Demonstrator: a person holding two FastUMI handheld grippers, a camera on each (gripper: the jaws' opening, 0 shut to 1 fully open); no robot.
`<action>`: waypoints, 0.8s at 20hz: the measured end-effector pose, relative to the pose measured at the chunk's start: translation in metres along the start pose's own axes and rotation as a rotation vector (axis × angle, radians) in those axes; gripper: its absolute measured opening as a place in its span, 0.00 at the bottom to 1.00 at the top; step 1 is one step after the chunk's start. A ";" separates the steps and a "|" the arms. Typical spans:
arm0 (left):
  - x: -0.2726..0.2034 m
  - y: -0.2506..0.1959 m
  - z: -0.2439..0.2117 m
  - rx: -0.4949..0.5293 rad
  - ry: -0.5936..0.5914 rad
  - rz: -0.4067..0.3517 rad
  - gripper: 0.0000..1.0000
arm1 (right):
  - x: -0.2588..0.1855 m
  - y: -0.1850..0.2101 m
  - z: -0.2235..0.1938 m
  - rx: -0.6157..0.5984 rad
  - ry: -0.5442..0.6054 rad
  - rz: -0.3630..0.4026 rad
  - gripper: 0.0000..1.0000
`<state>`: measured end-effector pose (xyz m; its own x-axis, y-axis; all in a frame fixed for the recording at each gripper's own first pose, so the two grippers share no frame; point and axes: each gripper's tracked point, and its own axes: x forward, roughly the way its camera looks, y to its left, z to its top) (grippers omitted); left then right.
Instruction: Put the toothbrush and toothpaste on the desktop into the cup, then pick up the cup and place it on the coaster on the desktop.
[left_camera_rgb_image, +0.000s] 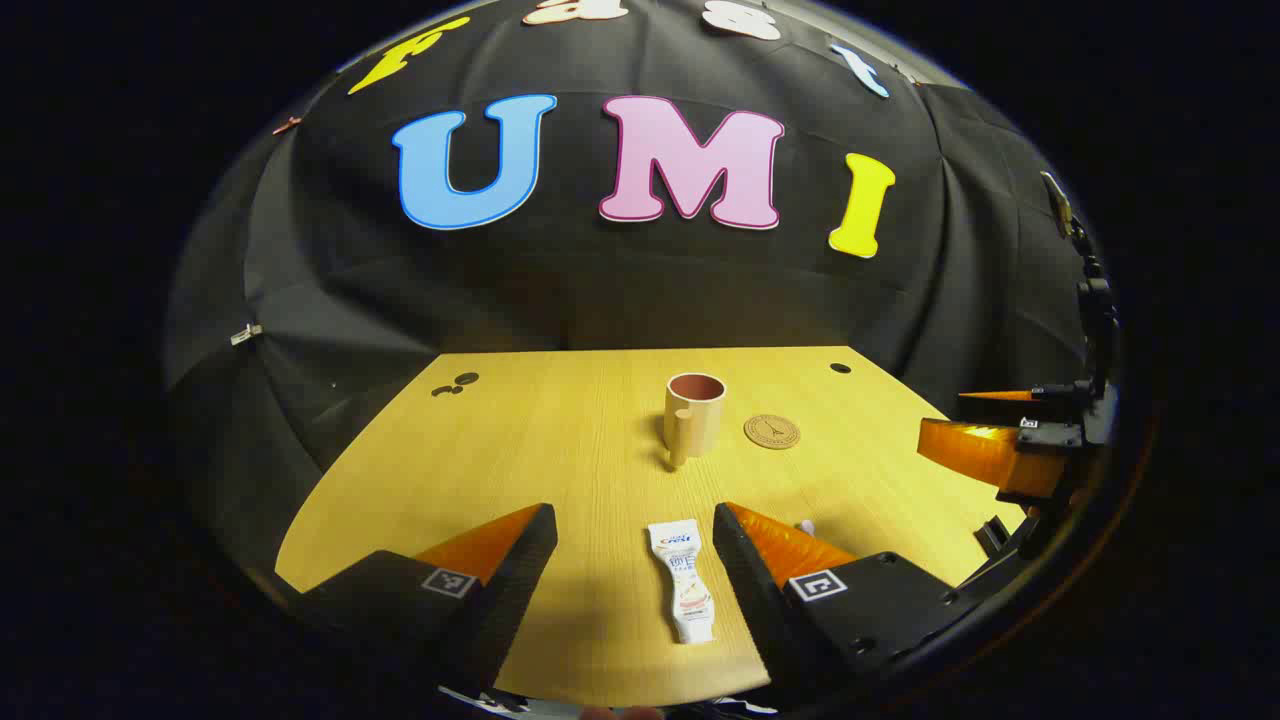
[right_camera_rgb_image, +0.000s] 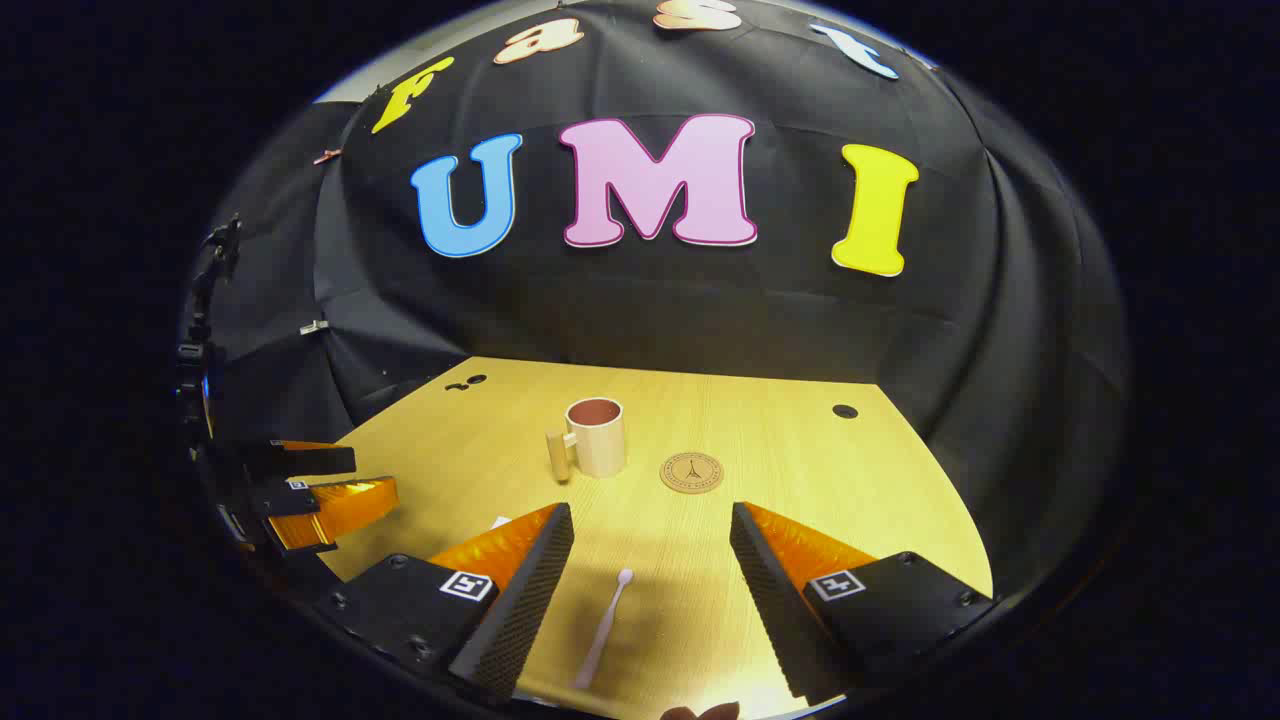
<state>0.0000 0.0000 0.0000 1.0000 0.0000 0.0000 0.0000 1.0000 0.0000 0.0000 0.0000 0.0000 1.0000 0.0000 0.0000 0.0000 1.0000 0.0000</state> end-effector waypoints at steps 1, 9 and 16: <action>0.003 -0.001 0.001 0.005 0.007 0.002 0.92 | 0.003 -0.001 0.000 -0.002 0.005 0.000 0.98; 0.014 -0.015 -0.001 0.029 0.042 -0.018 0.97 | 0.006 -0.008 -0.010 -0.006 0.046 0.008 0.98; 0.014 -0.020 0.000 0.043 0.035 -0.014 0.97 | 0.003 -0.008 -0.016 -0.016 0.054 0.014 0.97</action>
<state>0.0140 -0.0195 0.0002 0.9993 -0.0133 -0.0356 0.0148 0.9990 0.0428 0.0034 -0.0082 -0.0157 0.9985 0.0137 -0.0538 -0.0145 0.9998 -0.0156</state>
